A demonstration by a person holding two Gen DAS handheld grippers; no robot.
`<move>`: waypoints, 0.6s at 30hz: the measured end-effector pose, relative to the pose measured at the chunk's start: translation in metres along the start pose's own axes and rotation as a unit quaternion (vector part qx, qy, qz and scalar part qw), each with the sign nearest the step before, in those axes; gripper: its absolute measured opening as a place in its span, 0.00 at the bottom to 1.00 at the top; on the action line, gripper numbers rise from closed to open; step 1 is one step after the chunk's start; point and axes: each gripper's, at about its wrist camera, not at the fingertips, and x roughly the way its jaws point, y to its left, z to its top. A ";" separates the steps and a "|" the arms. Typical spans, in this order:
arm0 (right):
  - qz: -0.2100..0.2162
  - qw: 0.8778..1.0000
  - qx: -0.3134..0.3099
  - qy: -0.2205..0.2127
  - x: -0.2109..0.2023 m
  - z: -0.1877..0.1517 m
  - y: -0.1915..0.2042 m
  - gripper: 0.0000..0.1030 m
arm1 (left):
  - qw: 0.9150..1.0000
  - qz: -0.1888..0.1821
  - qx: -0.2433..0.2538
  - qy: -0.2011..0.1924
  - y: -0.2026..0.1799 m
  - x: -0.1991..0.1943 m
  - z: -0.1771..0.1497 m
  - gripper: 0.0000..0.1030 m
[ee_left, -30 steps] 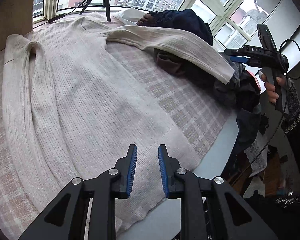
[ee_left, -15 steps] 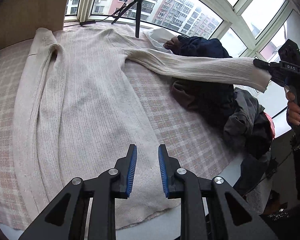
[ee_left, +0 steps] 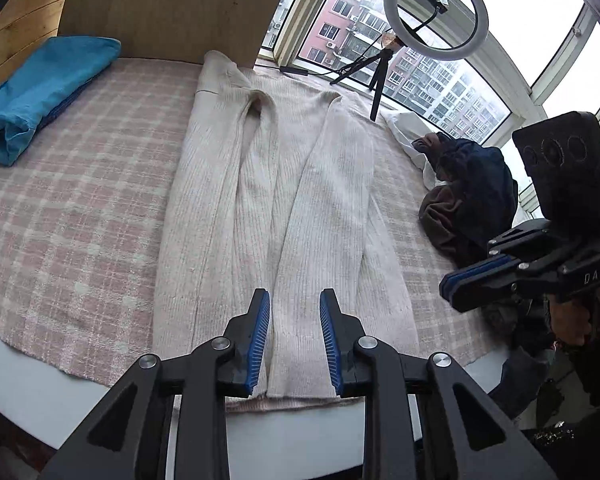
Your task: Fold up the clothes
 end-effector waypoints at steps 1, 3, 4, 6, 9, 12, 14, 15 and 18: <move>-0.002 1.000 0.012 -0.015 -0.011 0.001 -0.010 0.12 | 1.000 0.005 0.006 0.006 -0.002 0.005 -0.002 0.23; -0.058 0.996 0.043 -0.052 -0.041 0.016 -0.038 0.23 | 1.000 0.014 0.018 0.017 -0.008 0.016 -0.005 0.23; -0.088 0.992 0.058 -0.071 -0.057 0.024 -0.052 0.23 | 0.999 0.019 0.024 0.023 -0.010 0.021 -0.007 0.25; -0.135 0.983 0.079 -0.092 -0.078 0.051 -0.080 0.24 | 0.999 0.021 0.022 0.032 -0.013 0.029 -0.008 0.26; -0.222 0.965 0.092 -0.104 -0.086 0.086 -0.124 0.25 | 0.999 0.005 0.019 0.041 -0.022 0.034 -0.010 0.26; -0.304 0.946 0.086 -0.078 -0.078 0.107 -0.171 0.25 | 0.996 0.014 0.074 0.057 -0.051 0.046 -0.017 0.28; -0.304 0.946 0.096 -0.058 -0.074 0.106 -0.200 0.25 | 0.989 0.037 0.119 0.073 -0.071 0.061 -0.023 0.33; -0.295 0.949 0.099 -0.051 -0.071 0.103 -0.211 0.25 | 0.986 0.050 0.133 0.082 -0.076 0.070 -0.026 0.35; -0.271 0.958 0.090 -0.033 -0.059 0.099 -0.229 0.25 | 0.984 0.067 0.126 0.107 -0.073 0.089 -0.023 0.34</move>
